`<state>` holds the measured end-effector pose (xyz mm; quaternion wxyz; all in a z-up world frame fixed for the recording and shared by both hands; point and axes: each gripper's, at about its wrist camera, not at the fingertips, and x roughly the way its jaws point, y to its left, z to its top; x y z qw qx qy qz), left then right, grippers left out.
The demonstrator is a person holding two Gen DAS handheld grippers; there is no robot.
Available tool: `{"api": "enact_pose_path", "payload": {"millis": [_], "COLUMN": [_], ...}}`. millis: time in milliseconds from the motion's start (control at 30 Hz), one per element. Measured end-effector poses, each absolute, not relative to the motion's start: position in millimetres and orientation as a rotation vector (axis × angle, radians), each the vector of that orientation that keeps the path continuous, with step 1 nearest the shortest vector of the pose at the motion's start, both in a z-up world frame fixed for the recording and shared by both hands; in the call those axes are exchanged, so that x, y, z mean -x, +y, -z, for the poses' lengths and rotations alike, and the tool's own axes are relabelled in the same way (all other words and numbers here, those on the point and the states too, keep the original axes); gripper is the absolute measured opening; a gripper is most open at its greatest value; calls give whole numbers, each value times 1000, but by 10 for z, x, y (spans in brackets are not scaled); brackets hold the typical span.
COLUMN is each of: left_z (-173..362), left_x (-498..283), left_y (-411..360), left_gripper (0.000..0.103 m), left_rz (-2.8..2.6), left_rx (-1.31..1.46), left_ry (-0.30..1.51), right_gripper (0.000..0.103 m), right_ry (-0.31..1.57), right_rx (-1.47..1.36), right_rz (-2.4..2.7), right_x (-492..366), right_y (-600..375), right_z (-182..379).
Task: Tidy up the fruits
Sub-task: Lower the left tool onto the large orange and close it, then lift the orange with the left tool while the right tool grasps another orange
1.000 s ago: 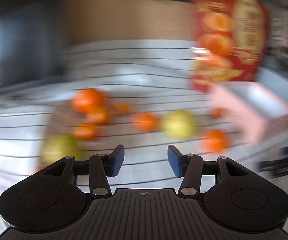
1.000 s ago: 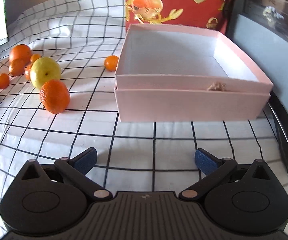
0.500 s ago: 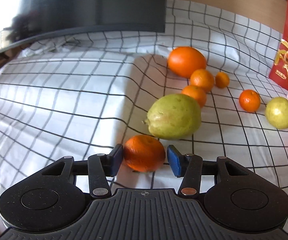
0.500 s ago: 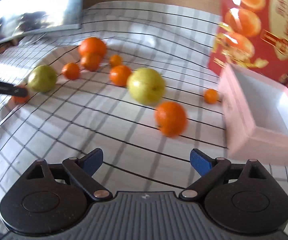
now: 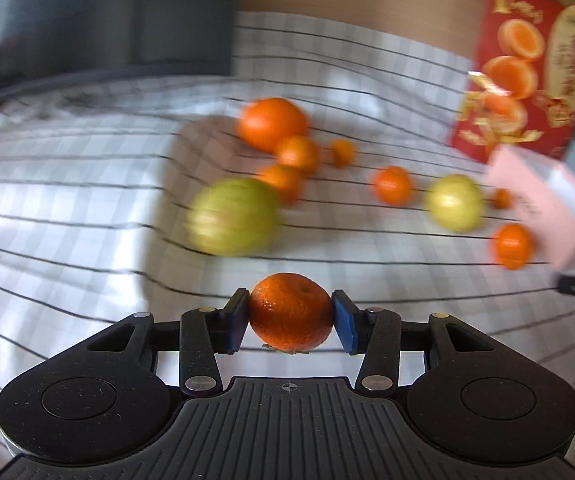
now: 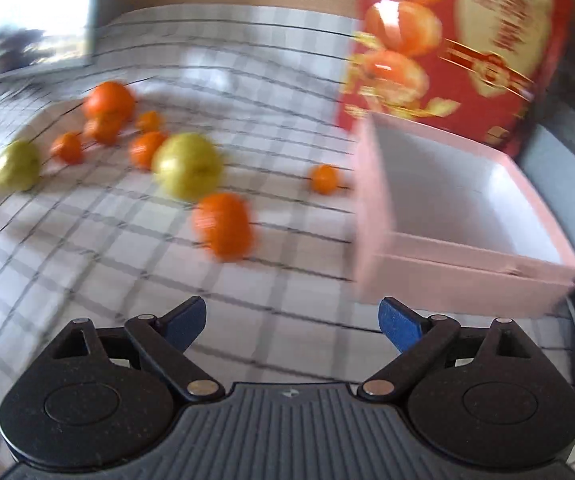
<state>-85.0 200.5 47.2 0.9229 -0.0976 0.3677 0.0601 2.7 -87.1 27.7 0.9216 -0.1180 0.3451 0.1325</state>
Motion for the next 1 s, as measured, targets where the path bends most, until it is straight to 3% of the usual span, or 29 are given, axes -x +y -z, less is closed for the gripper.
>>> {"api": "enact_pose_path", "payload": {"millis": [333, 633, 800, 933, 1000], "left_z": [-419, -390, -396, -391, -396], "left_x": [733, 704, 711, 758, 781], "left_y": [1415, 1323, 1338, 1415, 1458], "left_gripper": [50, 50, 50, 50, 50], "left_rz": [69, 91, 85, 67, 59], "left_rx": [243, 239, 224, 236, 242], "left_ry": [812, 852, 859, 869, 870], "right_gripper": [95, 92, 79, 59, 57], "right_ry": [678, 689, 724, 765, 772], "right_rx": [132, 217, 233, 264, 281], "right_rz": [-365, -558, -628, -665, -666], "right_x": [-447, -374, -413, -389, -377], "right_y": [-751, -292, -25, 195, 248], "right_z": [-335, -282, -216, -146, -108]}}
